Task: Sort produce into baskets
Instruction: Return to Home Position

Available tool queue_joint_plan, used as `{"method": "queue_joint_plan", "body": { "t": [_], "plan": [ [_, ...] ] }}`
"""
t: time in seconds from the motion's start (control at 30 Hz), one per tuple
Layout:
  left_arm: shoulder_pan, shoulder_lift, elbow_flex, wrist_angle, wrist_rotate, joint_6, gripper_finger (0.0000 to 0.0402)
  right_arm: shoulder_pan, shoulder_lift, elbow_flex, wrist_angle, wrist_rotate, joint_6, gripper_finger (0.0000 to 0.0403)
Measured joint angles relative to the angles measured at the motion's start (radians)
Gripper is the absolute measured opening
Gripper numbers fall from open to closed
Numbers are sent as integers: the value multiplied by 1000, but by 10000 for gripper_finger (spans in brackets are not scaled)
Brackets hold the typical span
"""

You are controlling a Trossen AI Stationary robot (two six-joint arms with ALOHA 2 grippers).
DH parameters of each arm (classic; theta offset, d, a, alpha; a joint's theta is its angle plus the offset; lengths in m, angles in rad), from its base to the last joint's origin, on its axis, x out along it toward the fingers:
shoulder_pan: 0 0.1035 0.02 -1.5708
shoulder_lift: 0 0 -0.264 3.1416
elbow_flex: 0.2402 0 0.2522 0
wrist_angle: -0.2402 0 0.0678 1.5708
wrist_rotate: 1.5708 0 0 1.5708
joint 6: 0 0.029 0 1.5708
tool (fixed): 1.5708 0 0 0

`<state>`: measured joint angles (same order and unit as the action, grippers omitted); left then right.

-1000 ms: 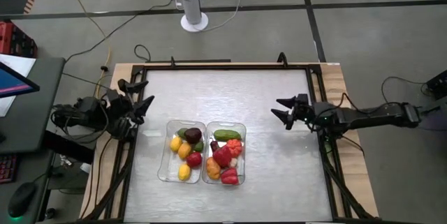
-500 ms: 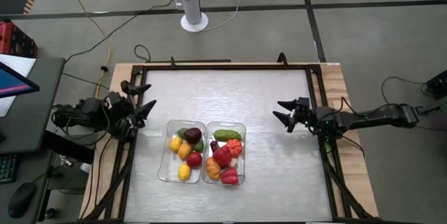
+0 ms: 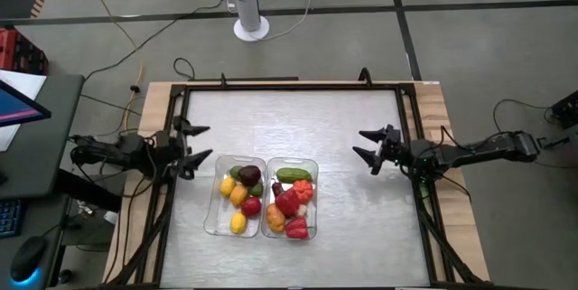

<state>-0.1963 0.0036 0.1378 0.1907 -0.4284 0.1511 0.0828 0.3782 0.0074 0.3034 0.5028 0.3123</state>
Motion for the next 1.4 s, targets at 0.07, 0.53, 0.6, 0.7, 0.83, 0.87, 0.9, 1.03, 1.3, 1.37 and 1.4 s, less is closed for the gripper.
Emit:
{"method": "queue_joint_plan", "body": {
  "t": [0.07,0.53,0.6,0.7,0.83,0.87,0.9,1.03,1.3,1.37,1.4],
  "plan": [
    [0,0,-10,-28,36,-44,320,-9,0,0,-3,4,0,364],
    [0,4,-127,-113,25,-123,320,-54,0,-1,-19,-2,1,364],
    [0,12,-127,-98,16,-115,320,-54,0,-1,-34,-3,1,364],
    [0,15,-128,-106,-5,-113,320,-54,1,-1,-47,-4,1,364],
    [0,14,-128,-105,-2,-170,320,-54,1,-1,-69,-4,1,364],
    [0,14,-128,-105,-2,-197,320,-54,1,-1,-70,-4,1,364],
    [0,14,-128,-105,-2,-222,320,-54,1,-1,-73,-4,1,364],
    [0,14,-128,-105,-2,-250,320,-54,1,-2,-89,-4,1,364],
    [0,14,-129,-105,-2,-192,320,-54,1,-2,-90,-4,1,364],
    [0,14,-129,-105,-2,-190,320,-54,1,-2,-90,-4,1,364],
    [0,14,-129,-105,-1,-191,320,-54,1,-2,-90,-4,1,364]
  ]
}}
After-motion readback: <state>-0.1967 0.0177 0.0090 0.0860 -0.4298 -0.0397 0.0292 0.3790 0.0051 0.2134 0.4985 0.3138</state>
